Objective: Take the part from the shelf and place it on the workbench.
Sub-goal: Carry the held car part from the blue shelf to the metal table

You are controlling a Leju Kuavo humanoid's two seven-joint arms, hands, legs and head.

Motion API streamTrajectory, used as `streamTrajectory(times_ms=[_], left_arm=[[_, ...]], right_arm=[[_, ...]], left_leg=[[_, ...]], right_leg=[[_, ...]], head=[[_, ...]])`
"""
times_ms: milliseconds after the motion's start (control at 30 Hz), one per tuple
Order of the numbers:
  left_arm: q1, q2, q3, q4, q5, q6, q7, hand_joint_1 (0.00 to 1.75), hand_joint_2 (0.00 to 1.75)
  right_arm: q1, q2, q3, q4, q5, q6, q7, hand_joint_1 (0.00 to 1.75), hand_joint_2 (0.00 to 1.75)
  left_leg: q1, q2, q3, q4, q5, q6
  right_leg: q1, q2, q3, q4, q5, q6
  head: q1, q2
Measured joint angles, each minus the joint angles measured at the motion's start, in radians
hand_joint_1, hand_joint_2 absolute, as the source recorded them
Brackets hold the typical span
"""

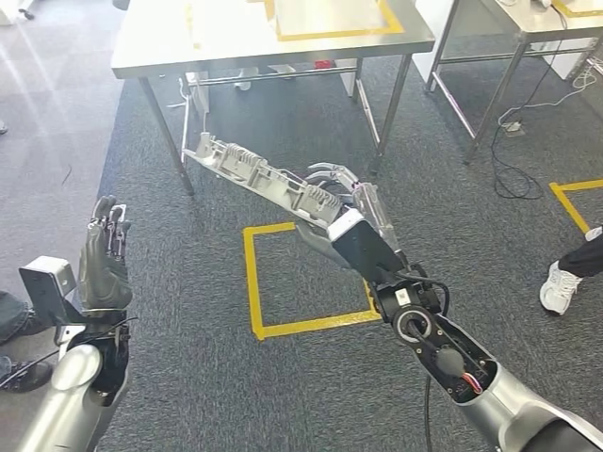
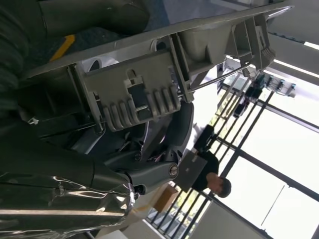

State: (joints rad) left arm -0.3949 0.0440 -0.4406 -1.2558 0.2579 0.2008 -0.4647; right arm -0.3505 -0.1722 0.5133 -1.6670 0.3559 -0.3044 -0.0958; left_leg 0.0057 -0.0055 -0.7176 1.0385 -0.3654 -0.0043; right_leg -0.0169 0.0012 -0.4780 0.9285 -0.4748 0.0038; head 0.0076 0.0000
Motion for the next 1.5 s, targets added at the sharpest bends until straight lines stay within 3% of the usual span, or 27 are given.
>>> streamTrajectory(times_ms=[67, 167, 200, 267, 333, 367, 400, 433, 500, 567, 600, 667, 733, 833, 900, 933, 967, 1033, 1100, 1233, 1267, 1367, 1400, 1433, 1467, 1500], left_arm=[[0.000, 0.002, 0.000, 0.000, 0.000, 0.000, 0.001, 0.00, 0.00], [0.000, 0.002, -0.001, -0.001, 0.001, 0.000, 0.001, 0.00, 0.00], [-0.001, 0.002, -0.001, -0.002, 0.000, 0.000, 0.001, 0.00, 0.00], [-0.001, 0.002, -0.001, -0.002, 0.000, -0.001, 0.002, 0.00, 0.00], [0.002, 0.002, -0.001, -0.002, 0.000, -0.001, 0.002, 0.00, 0.00], [0.004, 0.002, -0.002, -0.002, 0.000, -0.001, 0.003, 0.00, 0.00], [0.006, 0.001, -0.002, -0.002, 0.000, -0.001, 0.003, 0.00, 0.00], [0.006, 0.001, -0.002, -0.002, 0.000, -0.001, 0.003, 0.00, 0.00], [0.006, 0.001, -0.002, -0.002, 0.000, -0.001, 0.003, 0.00, 0.00], [0.005, 0.000, -0.002, -0.002, -0.001, -0.001, 0.003, 0.00, 0.00], [0.005, -0.001, -0.003, -0.002, -0.001, -0.001, 0.004, 0.00, 0.00], [0.004, -0.001, -0.004, -0.002, -0.002, -0.001, 0.004, 0.00, 0.00], [0.003, -0.001, -0.004, -0.003, -0.003, -0.001, 0.003, 0.00, 0.00], [0.006, 0.000, -0.005, -0.002, -0.003, 0.000, 0.004, 0.00, 0.00], [0.008, 0.001, -0.006, -0.002, -0.003, 0.000, 0.004, 0.00, 0.00], [0.009, 0.001, -0.007, -0.002, -0.003, 0.000, 0.004, 0.00, 0.00], [0.009, 0.002, -0.008, -0.002, -0.003, 0.000, 0.004, 0.00, 0.00], [0.006, 0.002, -0.009, -0.002, -0.004, 0.000, 0.005, 0.00, 0.00], [0.004, 0.002, -0.010, -0.003, -0.004, 0.000, 0.007, 0.00, 0.00], [0.003, 0.003, -0.011, -0.004, -0.006, 0.002, 0.011, 0.00, 0.00], [0.002, 0.002, -0.011, -0.004, -0.006, 0.003, 0.011, 0.00, 0.00], [0.004, 0.002, -0.012, -0.005, -0.006, 0.003, 0.013, 0.00, 0.00], [0.005, 0.002, -0.013, -0.005, -0.006, 0.003, 0.014, 0.00, 0.00], [0.006, 0.002, -0.013, -0.005, -0.006, 0.003, 0.015, 0.00, 0.00], [0.006, 0.002, -0.013, -0.005, -0.006, 0.002, 0.015, 0.00, 0.00], [0.006, 0.002, -0.013, -0.004, -0.006, 0.002, 0.016, 0.00, 0.00]], right_arm=[[-0.002, 0.000, 0.000, 0.000, 0.000, 0.000, -0.001, 1.75, 1.75], [-0.005, 0.000, 0.000, 0.000, 0.000, -0.001, 0.000, 1.75, 1.75], [-0.005, 0.000, -0.001, 0.000, 0.000, -0.001, 0.000, 1.75, 1.75], [-0.005, 0.000, -0.001, 0.000, 0.000, -0.002, 0.000, 1.75, 1.75], [-0.002, 0.000, 0.000, 0.000, 0.000, -0.002, -0.001, 1.75, 1.75], [-0.001, 0.000, 0.000, 0.000, 0.000, -0.002, -0.001, 1.75, 1.75], [0.001, 0.000, 0.000, 0.000, -0.001, -0.002, 0.000, 1.75, 1.75], [0.002, 0.000, 0.000, 0.000, -0.001, -0.002, 0.000, 1.75, 1.75], [0.002, 0.000, -0.001, 0.000, -0.003, -0.002, 0.000, 1.75, 1.75], [0.001, 0.000, -0.001, 0.000, -0.004, -0.003, -0.002, 1.75, 1.75], [0.000, 0.000, -0.001, 0.000, -0.004, -0.004, -0.003, 1.75, 1.75], [0.000, 0.000, -0.001, -0.002, -0.005, -0.005, -0.004, 1.75, 1.75], [0.000, 0.000, -0.002, -0.002, -0.005, -0.006, -0.004, 1.75, 1.75], [0.000, 0.000, -0.002, -0.001, -0.006, -0.006, -0.007, 1.75, 1.75], [0.001, 0.000, -0.002, 0.000, -0.006, -0.006, -0.008, 1.75, 1.75], [0.001, 0.000, -0.002, 0.000, -0.006, -0.005, -0.007, 1.75, 1.75], [0.001, 0.001, -0.001, 0.000, -0.006, -0.004, -0.008, 1.75, 1.75], [0.000, 0.001, -0.001, 0.000, -0.004, -0.003, -0.009, 1.75, 1.75], [-0.001, 0.001, -0.004, 0.000, 0.000, -0.003, -0.012, 1.75, 1.75], [-0.003, 0.001, -0.018, 0.000, 0.003, -0.002, -0.012, 1.75, 1.75], [-0.004, 0.000, -0.022, 0.000, 0.003, -0.002, -0.012, 1.75, 1.75], [-0.005, 0.000, -0.031, 0.000, 0.003, -0.001, -0.012, 1.75, 1.75], [-0.004, 0.000, -0.033, 0.000, 0.003, -0.001, -0.012, 1.75, 1.75], [-0.003, 0.000, -0.036, 0.000, 0.003, -0.001, -0.011, 1.75, 1.75], [-0.003, -0.001, -0.039, 0.000, 0.003, -0.001, -0.010, 1.75, 1.75], [-0.003, -0.001, -0.042, 0.000, 0.003, -0.001, -0.010, 1.75, 1.75]], left_leg=[[-0.005, 0.004, 0.028, -0.087, 0.048, 0.008], [-0.006, 0.002, 0.044, -0.099, 0.039, 0.022], [-0.004, 0.001, 0.054, -0.101, 0.032, 0.028], [-0.001, -0.001, 0.073, -0.105, 0.021, 0.037], [-0.002, -0.003, 0.090, -0.105, 0.005, 0.041], [-0.002, -0.005, 0.100, -0.105, -0.004, 0.041], [-0.002, -0.007, 0.113, -0.104, -0.013, 0.040], [-0.002, -0.010, 0.126, -0.104, -0.023, 0.039], [-0.002, -0.013, 0.152, -0.102, -0.043, 0.034], [-0.004, -0.017, 0.160, -0.099, -0.057, 0.026], [-0.006, -0.018, 0.158, -0.096, -0.060, 0.021], [-0.008, -0.019, 0.155, -0.090, -0.064, 0.012], [-0.007, -0.015, 0.130, -0.037, -0.073, 0.003], [-0.003, -0.008, 0.000, 0.166, -0.133, -0.012], [0.001, -0.005, -0.062, 0.228, -0.153, -0.016], [0.001, -0.004, -0.064, 0.202, -0.130, -0.014], [0.001, -0.004, -0.045, 0.140, -0.087, -0.010], [-0.003, -0.002, 0.015, -0.020, 0.007, 0.002], [-0.008, 0.000, 0.048, -0.103, 0.039, 0.012], [-0.005, 0.000, 0.075, -0.115, 0.029, 0.031], [-0.003, -0.001, 0.084, -0.116, 0.025, 0.036], [-0.004, -0.001, 0.104, -0.115, 0.006, 0.042], [-0.004, -0.002, 0.112, -0.114, -0.002, 0.042], [-0.004, -0.004, 0.122, -0.113, -0.011, 0.041], [-0.004, -0.005, 0.134, -0.111, -0.020, 0.039], [-0.004, -0.006, 0.145, -0.109, -0.030, 0.037]], right_leg=[[0.003, 0.001, 0.012, -0.001, -0.018, 0.010], [0.003, 0.000, 0.021, 0.010, -0.030, 0.024], [0.002, 0.000, 0.012, 0.036, -0.032, 0.026], [0.000, 0.000, -0.053, 0.152, -0.058, 0.030], [0.000, 0.001, -0.143, 0.294, -0.113, 0.035], [0.000, 0.001, -0.175, 0.331, -0.134, 0.038], [0.000, 0.001, -0.191, 0.331, -0.136, 0.041], [-0.001, 0.001, -0.190, 0.296, -0.113, 0.041], [0.000, 0.002, -0.162, 0.153, 0.002, 0.035], [0.005, 0.003, -0.137, 0.039, 0.083, 0.025], [0.008, 0.003, -0.133, 0.017, 0.095, 0.020], [0.008, 0.003, -0.120, 0.010, 0.092, 0.011], [0.003, 0.002, -0.103, 0.002, 0.089, 0.002], [0.001, 0.001, -0.085, -0.001, 0.076, -0.009], [0.001, 0.002, -0.074, -0.001, 0.064, -0.009], [0.001, 0.002, -0.065, -0.001, 0.057, -0.008], [0.001, 0.003, -0.055, -0.001, 0.049, -0.007], [0.003, 0.005, -0.037, 0.000, 0.032, -0.001], [0.005, 0.006, -0.029, 0.000, 0.020, 0.010], [0.006, 0.004, -0.030, 0.034, -0.006, 0.030], [0.005, 0.004, -0.051, 0.080, -0.025, 0.033], [0.004, 0.003, -0.165, 0.281, -0.100, 0.040], [0.004, 0.003, -0.191, 0.313, -0.109, 0.043], [0.004, 0.003, -0.200, 0.306, -0.097, 0.045], [0.003, 0.003, -0.191, 0.259, -0.062, 0.046], [0.002, 0.003, -0.169, 0.186, -0.008, 0.045]], head=[[-0.005, 0.000], [-0.002, 0.000], [0.000, 0.000], [0.011, 0.000], [0.023, 0.000], [0.026, 0.000], [0.030, 0.000], [0.034, 0.000], [0.045, 0.000], [0.051, 0.000], [0.050, 0.000], [0.047, 0.000], [0.043, 0.000], [0.027, 0.000], [0.018, 0.000], [0.013, 0.000], [0.008, 0.000], [-0.002, 0.000], [-0.006, 0.000], [0.001, 0.000], [0.007, 0.000], [0.022, 0.000], [0.025, 0.000], [0.029, 0.000], [0.033, 0.000], [0.039, 0.000]])
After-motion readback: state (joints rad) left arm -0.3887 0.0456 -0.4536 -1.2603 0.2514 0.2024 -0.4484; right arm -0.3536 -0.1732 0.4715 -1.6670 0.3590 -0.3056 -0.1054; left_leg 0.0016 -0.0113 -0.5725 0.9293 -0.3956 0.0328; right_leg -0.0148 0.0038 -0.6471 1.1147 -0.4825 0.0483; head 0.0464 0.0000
